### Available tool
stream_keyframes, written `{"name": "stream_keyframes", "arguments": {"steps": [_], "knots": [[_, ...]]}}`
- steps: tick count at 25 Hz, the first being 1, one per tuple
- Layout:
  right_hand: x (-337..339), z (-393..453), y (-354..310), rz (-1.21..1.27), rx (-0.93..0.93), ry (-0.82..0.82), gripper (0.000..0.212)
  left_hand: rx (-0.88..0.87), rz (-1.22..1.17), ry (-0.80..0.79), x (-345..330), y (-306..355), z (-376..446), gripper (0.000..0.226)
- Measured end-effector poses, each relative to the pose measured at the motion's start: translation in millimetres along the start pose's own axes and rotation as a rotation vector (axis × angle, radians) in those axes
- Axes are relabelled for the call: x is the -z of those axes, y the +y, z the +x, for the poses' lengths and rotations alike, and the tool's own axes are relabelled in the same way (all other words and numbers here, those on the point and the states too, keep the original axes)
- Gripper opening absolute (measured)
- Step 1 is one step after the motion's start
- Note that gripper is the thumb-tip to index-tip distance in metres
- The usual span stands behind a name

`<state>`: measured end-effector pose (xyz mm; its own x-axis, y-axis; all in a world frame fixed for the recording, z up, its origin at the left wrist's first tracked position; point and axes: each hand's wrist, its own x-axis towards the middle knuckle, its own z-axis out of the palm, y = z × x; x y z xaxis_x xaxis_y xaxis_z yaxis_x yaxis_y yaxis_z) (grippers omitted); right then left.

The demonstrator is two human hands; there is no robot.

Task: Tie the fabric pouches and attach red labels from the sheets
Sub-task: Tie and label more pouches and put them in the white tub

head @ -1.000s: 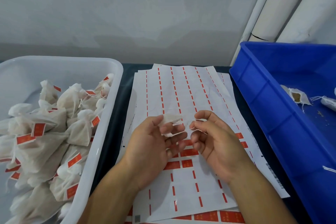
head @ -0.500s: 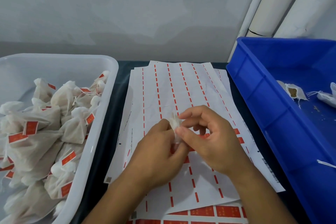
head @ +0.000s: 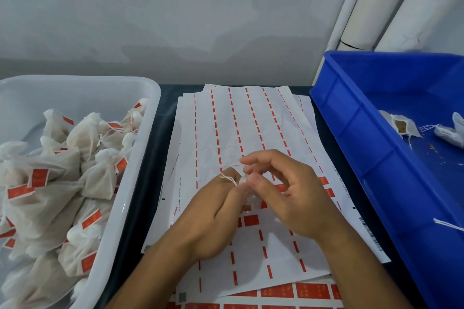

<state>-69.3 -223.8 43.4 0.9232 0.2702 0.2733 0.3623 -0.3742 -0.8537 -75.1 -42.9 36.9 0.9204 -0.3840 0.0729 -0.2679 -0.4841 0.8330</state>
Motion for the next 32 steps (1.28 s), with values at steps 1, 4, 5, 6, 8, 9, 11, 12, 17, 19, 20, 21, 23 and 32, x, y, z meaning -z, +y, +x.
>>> {"name": "stream_keyframes", "arguments": {"steps": [1,4,5,6,8,9,11,12,17,19,20,21,23,32], "knots": [[-1,1,1,-0.023,0.014,0.016,0.022,0.020,-0.008,-0.004,1,-1,0,0.042],[-3,4,5,-0.091,0.042,0.001,0.014,0.012,-0.049,-0.032,4,0,1,0.045],[-2,4,7,-0.089,0.025,-0.027,0.016,0.015,-0.074,-0.050,5,2,1,0.046],[-2,3,8,-0.069,0.000,-0.054,0.018,0.029,-0.115,-0.066,6,4,1,0.046],[-2,2,6,-0.023,-0.042,-0.085,0.025,0.064,-0.202,-0.084,6,3,-1,0.045],[-3,2,5,-0.029,-0.041,-0.077,0.029,0.087,-0.227,-0.091,6,2,-2,0.045],[-3,0,1,-0.073,-0.001,-0.048,0.028,0.123,-0.242,-0.110,7,1,-3,0.047],[-3,0,-1,-0.076,0.015,-0.034,0.022,0.131,-0.239,-0.115,8,0,-2,0.049],[4,-1,-5,0.041,-0.028,-0.010,0.011,0.273,-0.233,-0.015,15,-6,1,0.051],[3,-2,-6,0.013,-0.016,-0.050,0.007,0.294,-0.246,-0.006,15,-9,3,0.047],[2,-2,-6,-0.016,-0.012,-0.070,0.008,0.296,-0.242,-0.005,14,-11,4,0.046],[1,-2,-7,-0.040,-0.005,-0.085,0.010,0.299,-0.245,-0.005,13,-11,4,0.047],[1,-2,-6,-0.063,0.029,-0.092,0.010,0.301,-0.289,-0.013,12,-10,5,0.049],[-6,-3,1,-0.289,0.187,-0.129,0.026,0.410,-0.332,0.066,14,-2,6,0.054]]}}
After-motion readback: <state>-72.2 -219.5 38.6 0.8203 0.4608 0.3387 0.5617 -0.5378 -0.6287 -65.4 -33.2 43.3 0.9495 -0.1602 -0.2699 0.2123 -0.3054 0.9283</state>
